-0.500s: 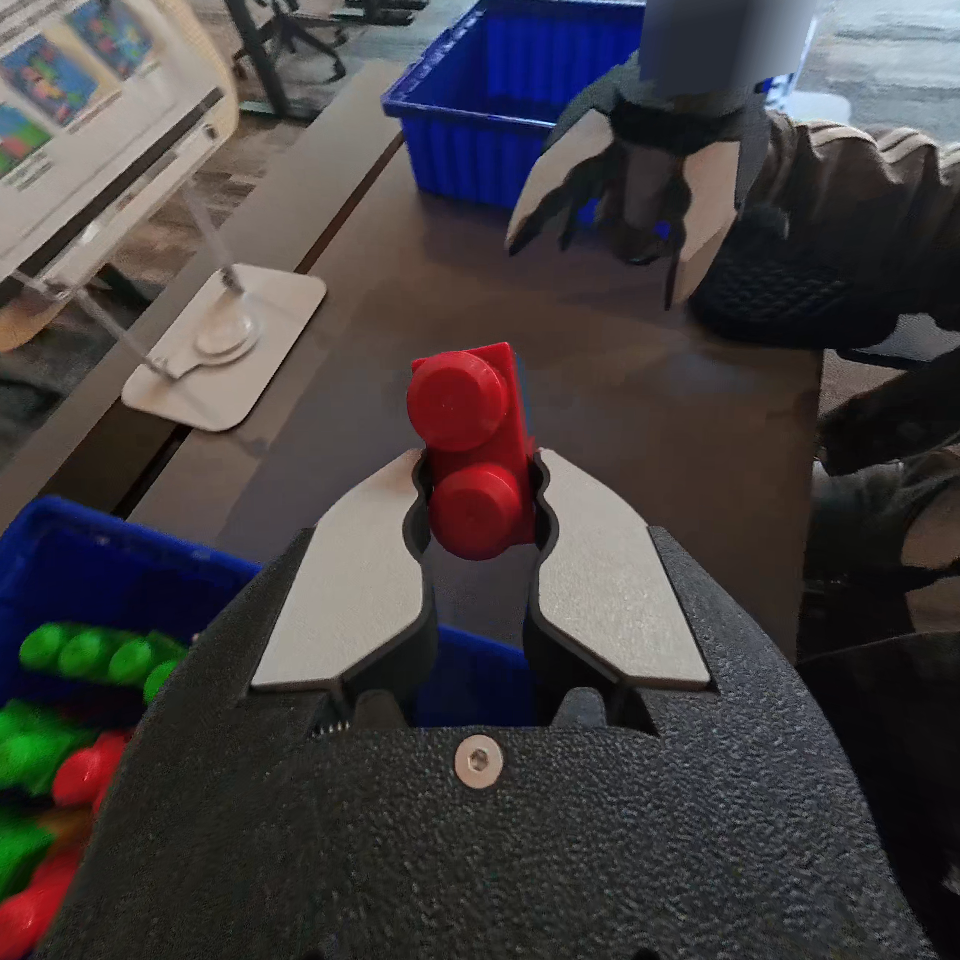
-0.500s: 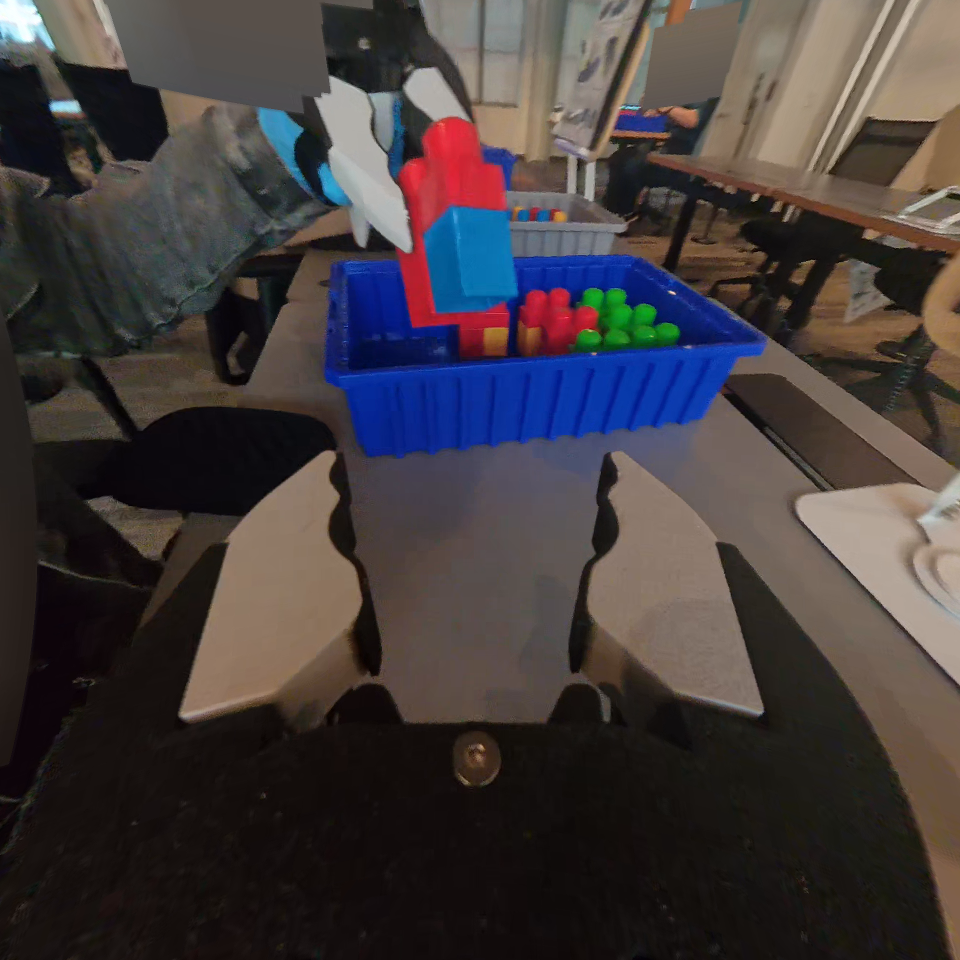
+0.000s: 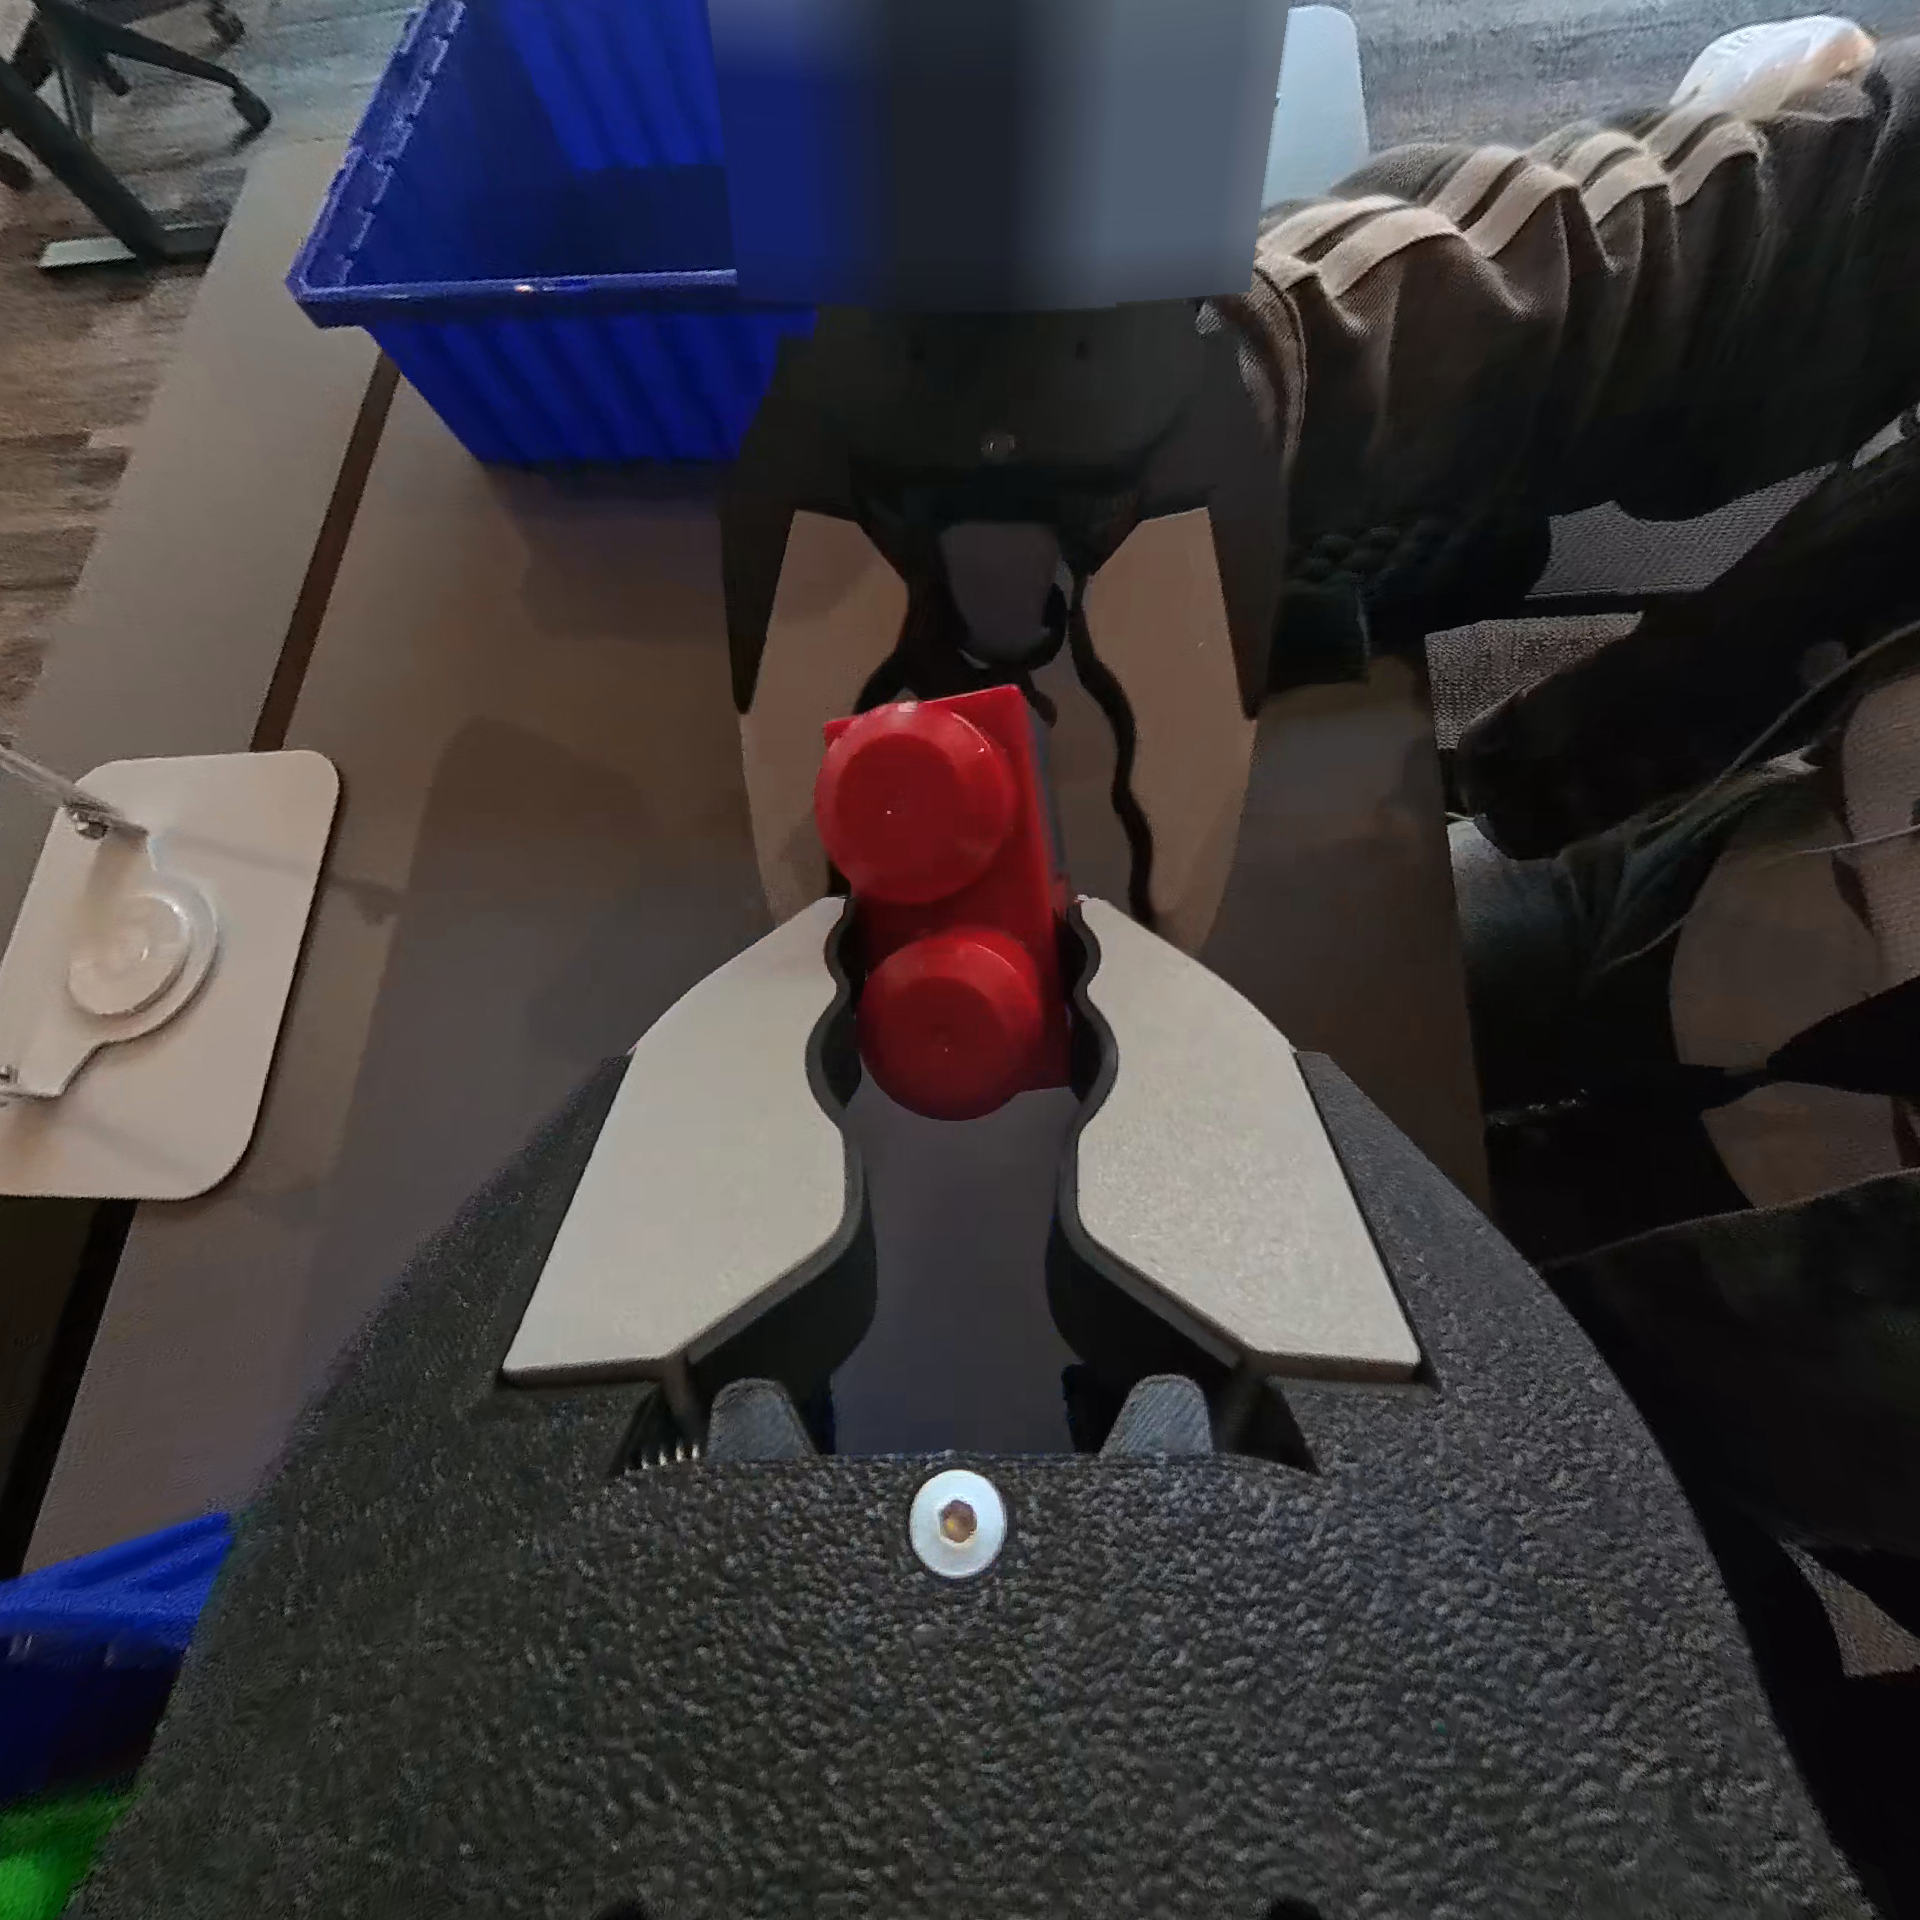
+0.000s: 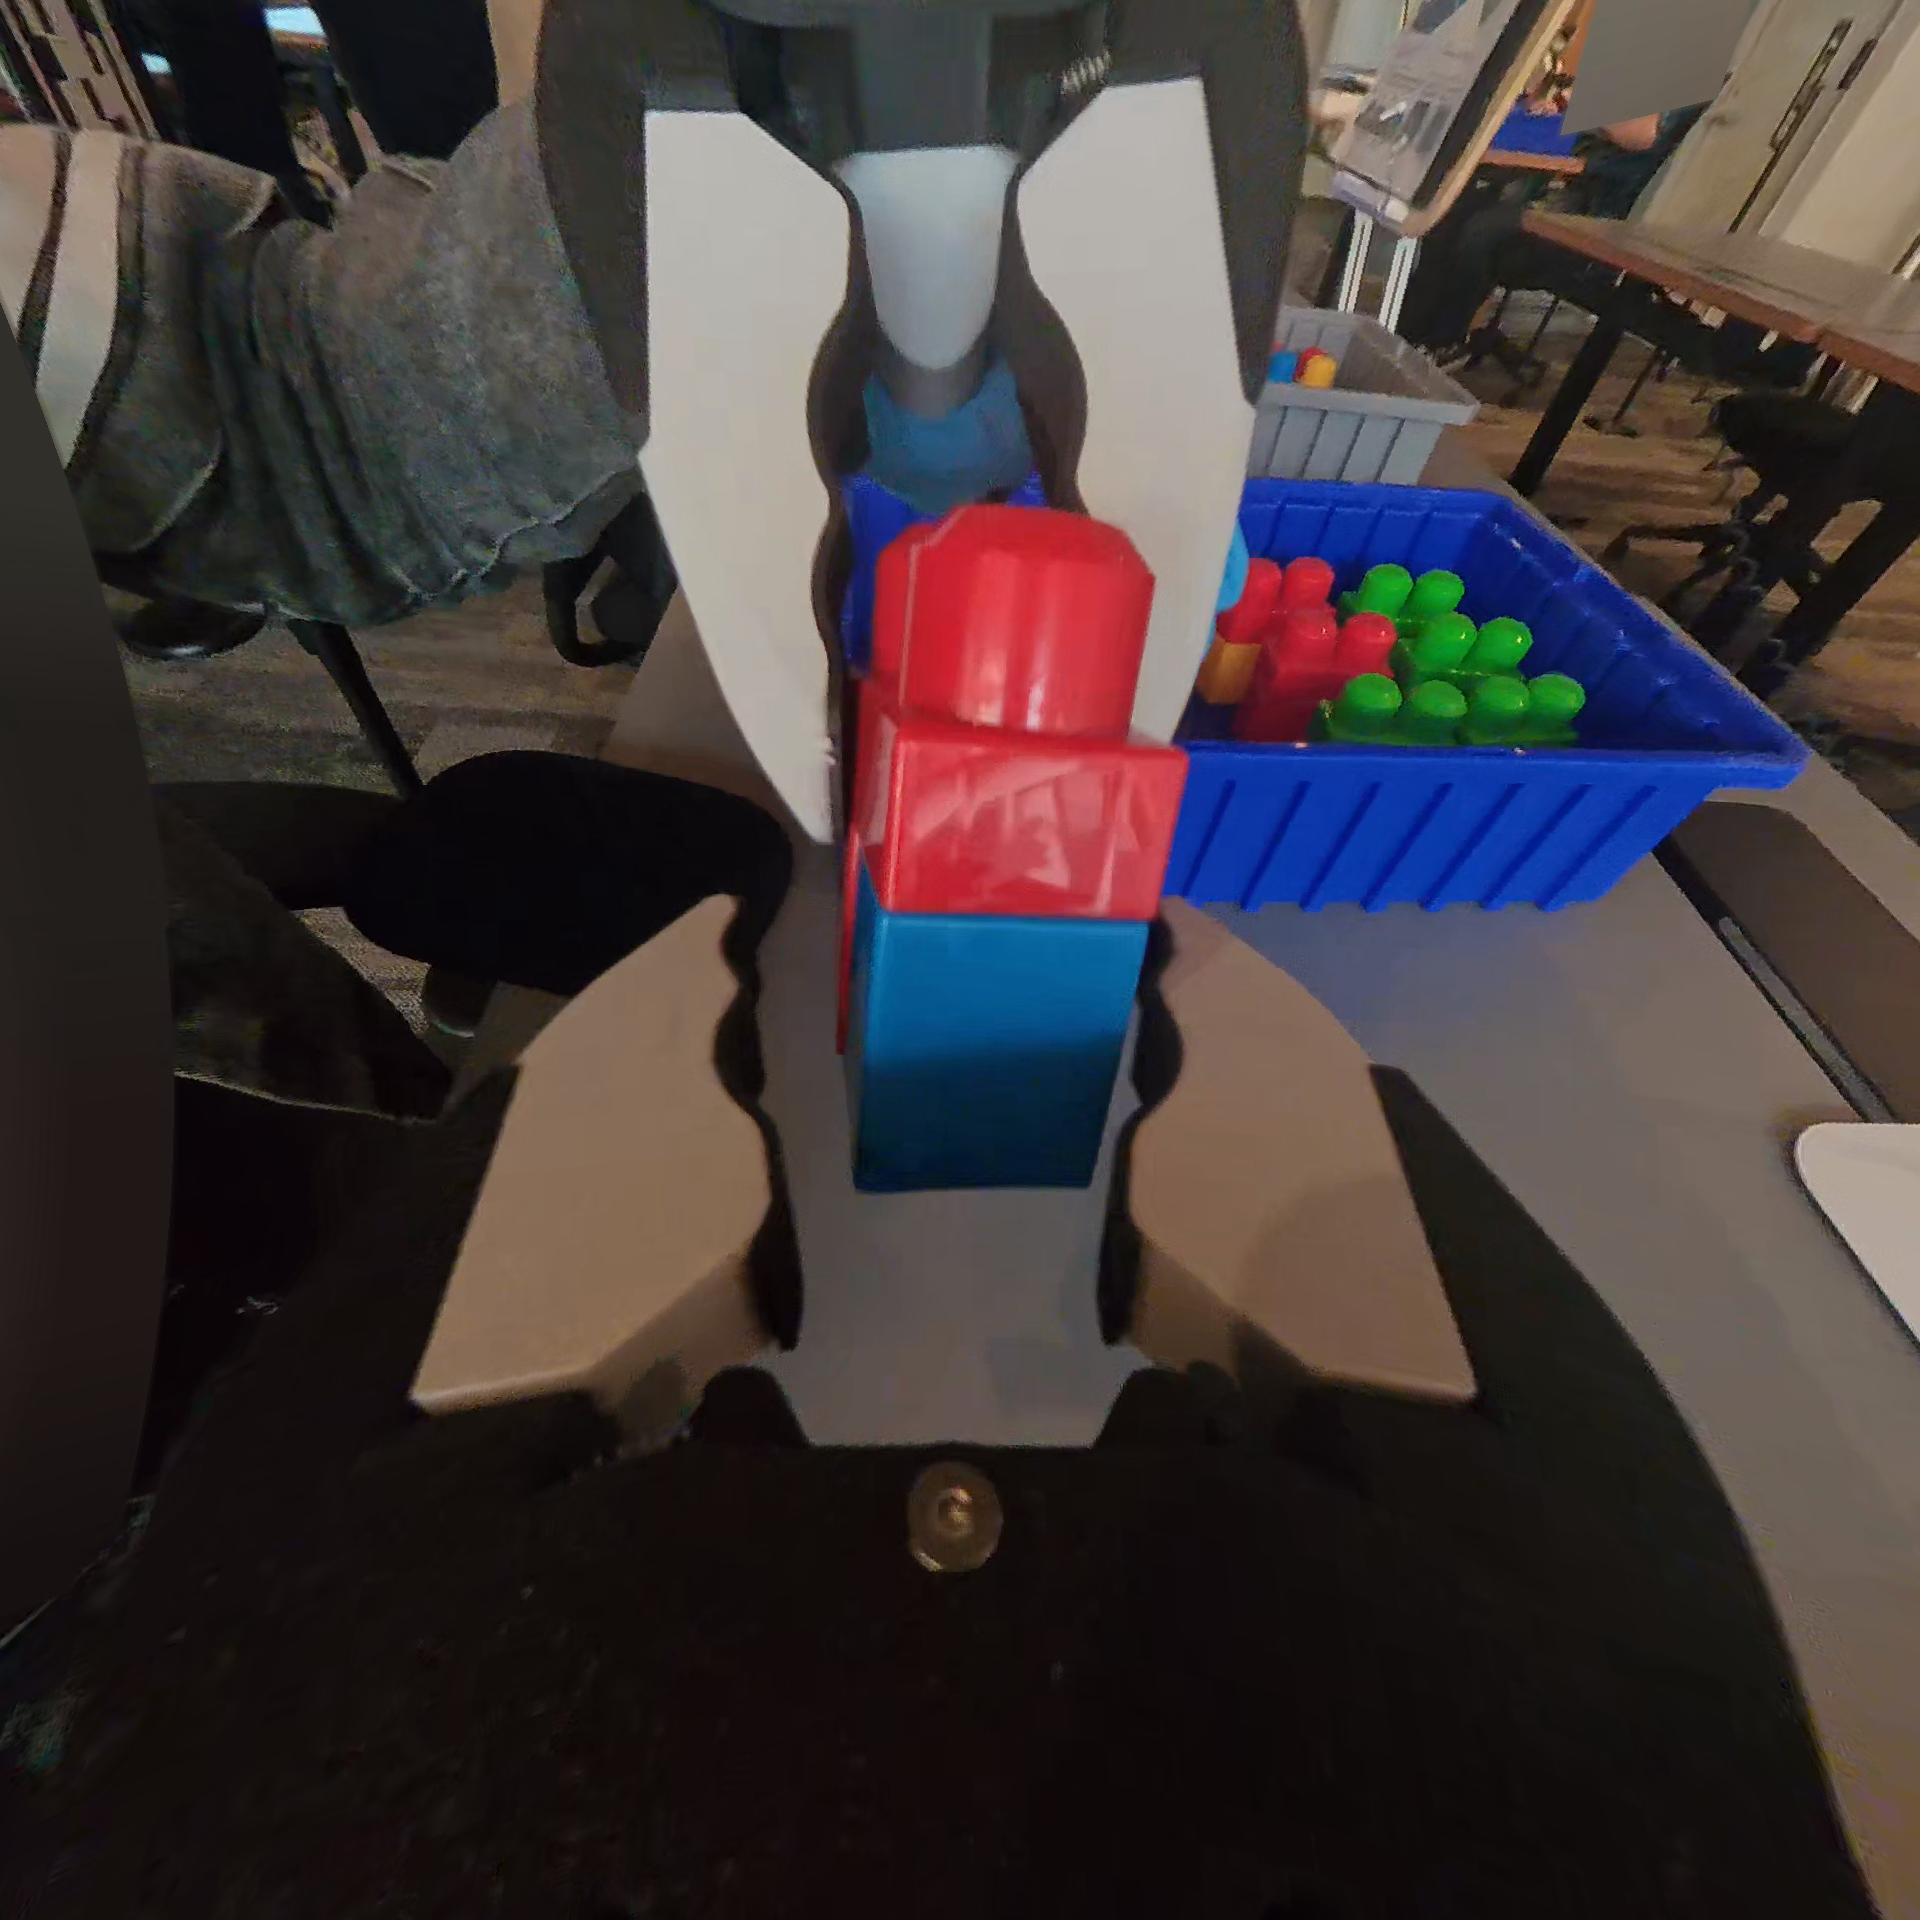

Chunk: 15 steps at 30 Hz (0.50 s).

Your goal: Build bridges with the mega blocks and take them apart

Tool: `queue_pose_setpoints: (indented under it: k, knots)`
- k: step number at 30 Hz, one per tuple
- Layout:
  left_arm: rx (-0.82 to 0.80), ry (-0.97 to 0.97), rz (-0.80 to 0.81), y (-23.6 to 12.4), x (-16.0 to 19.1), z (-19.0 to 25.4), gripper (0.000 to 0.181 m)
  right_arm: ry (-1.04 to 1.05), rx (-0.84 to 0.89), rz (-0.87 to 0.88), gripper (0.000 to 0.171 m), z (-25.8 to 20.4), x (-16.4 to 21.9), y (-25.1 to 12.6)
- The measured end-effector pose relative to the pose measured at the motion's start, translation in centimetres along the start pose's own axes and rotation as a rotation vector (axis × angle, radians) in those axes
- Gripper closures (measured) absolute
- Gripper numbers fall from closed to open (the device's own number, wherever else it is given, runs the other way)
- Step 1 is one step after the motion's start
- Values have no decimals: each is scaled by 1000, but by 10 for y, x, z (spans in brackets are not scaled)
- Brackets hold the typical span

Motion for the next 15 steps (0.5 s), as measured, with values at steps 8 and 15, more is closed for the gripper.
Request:
queue_pose_setpoints:
  k: [8,15]
  knots:
    - [26,28,-11,13,-11,5,145,-30,-33,49,127,-3,1,-13]
    - [2,20,26,21,-14,9,146,-41,12,-20,131,-6,8,-17]
Point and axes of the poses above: each gripper's, where its closed fingertips meet, y out along the fingers, x out of its underside, z = x × y across the jaws, the point moved 6 cm from there along -y, back along the fingers, and after that the axes turned 7 degrees about x, right-handed, at the moved point
